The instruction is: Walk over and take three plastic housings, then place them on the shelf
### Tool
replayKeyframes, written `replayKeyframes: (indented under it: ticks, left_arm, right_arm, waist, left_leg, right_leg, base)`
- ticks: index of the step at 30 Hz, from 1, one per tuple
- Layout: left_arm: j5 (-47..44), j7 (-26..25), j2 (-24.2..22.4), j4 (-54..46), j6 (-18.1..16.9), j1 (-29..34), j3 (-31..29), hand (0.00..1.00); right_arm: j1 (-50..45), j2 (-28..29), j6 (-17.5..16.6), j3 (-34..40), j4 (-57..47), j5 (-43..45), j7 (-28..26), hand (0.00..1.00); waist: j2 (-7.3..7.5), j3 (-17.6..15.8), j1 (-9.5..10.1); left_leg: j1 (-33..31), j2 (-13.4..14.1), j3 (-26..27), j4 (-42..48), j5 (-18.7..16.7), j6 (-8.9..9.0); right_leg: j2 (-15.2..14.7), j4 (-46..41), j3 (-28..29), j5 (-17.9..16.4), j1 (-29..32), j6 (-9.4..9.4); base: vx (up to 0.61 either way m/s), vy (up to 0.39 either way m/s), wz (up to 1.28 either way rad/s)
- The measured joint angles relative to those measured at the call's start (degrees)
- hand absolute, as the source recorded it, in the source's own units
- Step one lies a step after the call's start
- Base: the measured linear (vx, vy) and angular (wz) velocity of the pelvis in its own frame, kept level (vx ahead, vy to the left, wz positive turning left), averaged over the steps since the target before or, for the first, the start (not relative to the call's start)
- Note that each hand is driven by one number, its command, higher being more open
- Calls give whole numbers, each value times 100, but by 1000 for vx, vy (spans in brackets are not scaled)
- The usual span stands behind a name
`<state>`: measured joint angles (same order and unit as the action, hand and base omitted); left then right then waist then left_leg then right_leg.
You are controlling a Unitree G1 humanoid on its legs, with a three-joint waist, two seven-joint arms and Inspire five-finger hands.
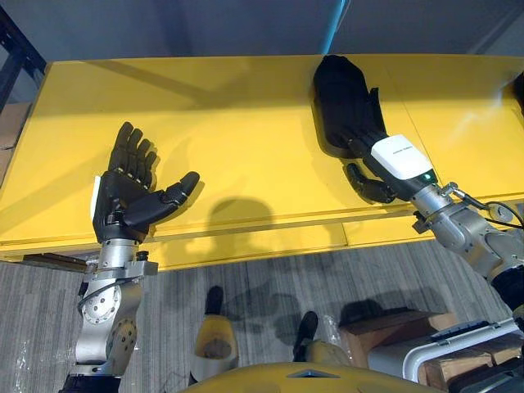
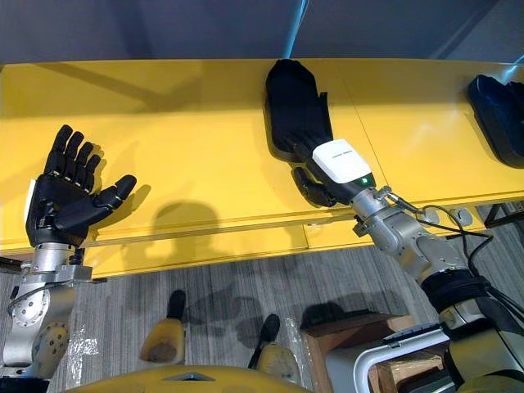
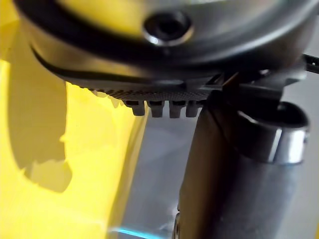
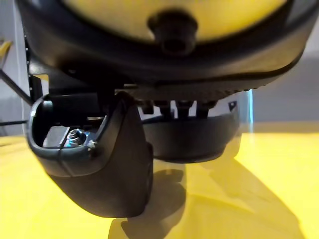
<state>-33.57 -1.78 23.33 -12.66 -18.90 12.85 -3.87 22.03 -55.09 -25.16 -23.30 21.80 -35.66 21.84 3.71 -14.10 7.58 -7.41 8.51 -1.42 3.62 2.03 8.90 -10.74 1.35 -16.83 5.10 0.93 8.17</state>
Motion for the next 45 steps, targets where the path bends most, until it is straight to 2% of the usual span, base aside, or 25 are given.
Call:
replayKeyframes:
  ticks: [4,8,12,16,22,25,27,28,30,33,37,39,43,45]
  left_arm:
    - [0,7,-3,-2,0,5,12,100]
    - [-1,76,-38,-47,-4,98,-9,100]
    - [-2,184,-259,-78,-4,223,-35,100]
    - [-1,330,-540,-152,-4,358,-39,100]
    - [-1,508,-765,-463,0,341,-48,100]
    - [-1,537,-914,-489,7,330,-123,100]
    - [-1,530,-1084,-489,21,271,-214,100]
    - [-1,530,-1128,-495,21,258,-220,100]
    - [2,530,-1306,-590,29,240,-218,100]
    - [14,539,-1474,-786,36,230,-216,100]
    - [149,557,-1639,-968,47,229,-206,100]
    - [261,552,-1678,-981,52,229,-192,100]
    - [441,529,-1684,-982,191,237,-96,100]
    - [499,528,-1686,-983,223,241,-88,100]
  right_arm:
    - [-196,1,63,146,-23,-14,180,100]
    - [-657,26,62,728,-110,-123,307,100]
    - [-1055,221,48,1476,-394,-512,768,100]
    - [-1280,624,-129,2171,-700,-691,1220,100]
    - [-1444,1366,-205,3125,-1315,-390,1431,100]
    - [-1448,1803,-387,3481,-1645,462,1082,100]
    - [-1513,2150,-390,3633,-2012,1528,203,100]
    - [-1544,2251,-388,3636,-2081,1772,-8,100]
    - [-1750,2775,-235,3578,-2441,2705,-814,100]
    - [-1901,3395,111,3216,-2722,3735,-1523,100]
    - [-1899,3900,472,2391,-2722,4492,-2046,100]
    - [-1894,4027,571,1941,-2722,4585,-2187,100]
    - [-1722,4272,826,1111,-2721,4775,-2288,100]
    - [-1646,4344,859,1016,-2719,4813,-2286,100]
  waist:
    - [-1,2,4]
    - [-17,14,9]
    - [-142,134,-96]
    - [-293,417,-257]
    - [-321,649,-403]
    - [-327,802,-473]
    - [-329,881,-519]
    - [-328,909,-540]
    - [-332,992,-596]
    - [-354,1019,-633]
    - [-395,1045,-592]
    - [-418,1062,-542]
    - [-444,1102,-404]
    - [-444,1102,-375]
  left_leg:
    - [17,-4,14,-18,2,-1]
    - [209,-16,89,-206,73,-6]
    - [404,-16,191,-415,121,-8]
    - [540,-9,267,-594,170,-7]
    - [699,1,344,-727,190,-1]
    - [817,1,413,-814,219,-6]
    - [905,2,455,-814,218,-6]
    - [923,2,457,-815,218,-5]
    - [995,4,480,-829,217,-6]
    - [1032,9,498,-837,215,-5]
    - [1032,10,481,-835,236,2]
    - [1031,9,460,-834,252,-11]
    - [986,2,329,-808,258,-9]
    - [986,0,292,-801,258,-9]
  right_leg:
    - [-1,-2,-2,1,-3,-1]
    - [-20,-7,24,-3,-65,-1]
    - [-24,0,112,-15,-110,-5]
    - [-20,42,157,-18,-130,-6]
    - [-11,82,192,-21,-209,-1]
    - [-11,82,251,-24,-241,3]
    - [-12,82,291,-30,-305,11]
    - [-12,82,293,-35,-318,17]
    - [-12,80,309,-44,-371,22]
    - [-11,87,312,-55,-397,23]
    - [-10,87,309,-51,-414,28]
    - [-10,87,292,-41,-429,28]
    - [-9,92,187,-33,-483,33]
    - [-10,92,154,-34,-512,32]
  base:
    - [0,0,0]
    - [13,-7,-6]
    - [8,-7,-10]
    - [13,-10,-9]
    - [-6,-5,-4]
    - [-2,-6,-10]
    - [-22,-7,-9]
    - [-25,-9,-4]
    - [-37,-11,-4]
    - [-54,-8,-4]
    - [-49,-8,2]
    - [-29,-6,6]
    - [-8,-8,14]
    - [-7,-8,13]
